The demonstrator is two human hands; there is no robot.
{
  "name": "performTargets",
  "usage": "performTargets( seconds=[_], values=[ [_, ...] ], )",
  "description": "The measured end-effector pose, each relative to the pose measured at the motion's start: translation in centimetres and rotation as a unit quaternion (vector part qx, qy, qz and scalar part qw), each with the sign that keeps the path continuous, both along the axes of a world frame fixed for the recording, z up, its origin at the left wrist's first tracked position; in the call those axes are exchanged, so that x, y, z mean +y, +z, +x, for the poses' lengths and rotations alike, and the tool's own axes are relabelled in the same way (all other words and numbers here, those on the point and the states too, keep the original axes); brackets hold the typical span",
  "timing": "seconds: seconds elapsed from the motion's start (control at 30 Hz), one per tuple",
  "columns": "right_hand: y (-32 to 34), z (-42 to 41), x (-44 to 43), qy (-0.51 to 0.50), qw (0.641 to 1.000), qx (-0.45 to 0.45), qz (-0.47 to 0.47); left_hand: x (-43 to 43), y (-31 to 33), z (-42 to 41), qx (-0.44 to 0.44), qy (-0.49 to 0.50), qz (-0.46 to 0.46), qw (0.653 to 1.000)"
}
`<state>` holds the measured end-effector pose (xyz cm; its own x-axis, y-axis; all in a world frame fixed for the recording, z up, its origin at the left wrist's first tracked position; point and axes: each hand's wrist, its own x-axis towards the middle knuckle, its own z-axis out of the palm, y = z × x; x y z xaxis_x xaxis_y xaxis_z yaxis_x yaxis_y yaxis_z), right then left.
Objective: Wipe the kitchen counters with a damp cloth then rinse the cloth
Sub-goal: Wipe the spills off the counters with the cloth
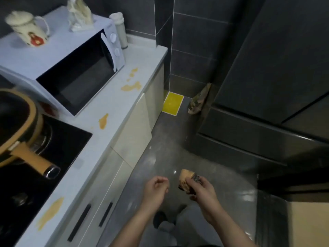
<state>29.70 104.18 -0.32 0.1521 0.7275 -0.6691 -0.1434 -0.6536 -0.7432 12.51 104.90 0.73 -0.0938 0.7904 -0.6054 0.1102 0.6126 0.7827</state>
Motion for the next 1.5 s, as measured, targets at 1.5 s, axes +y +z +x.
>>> performTargets(
  seconds=[1.5],
  values=[
    [4.4, -10.9, 54.5, 0.369, 0.908, 0.016, 0.201, 48.9, 2.6, -5.7, -0.268, 0.316, 0.022, 0.91]
  ],
)
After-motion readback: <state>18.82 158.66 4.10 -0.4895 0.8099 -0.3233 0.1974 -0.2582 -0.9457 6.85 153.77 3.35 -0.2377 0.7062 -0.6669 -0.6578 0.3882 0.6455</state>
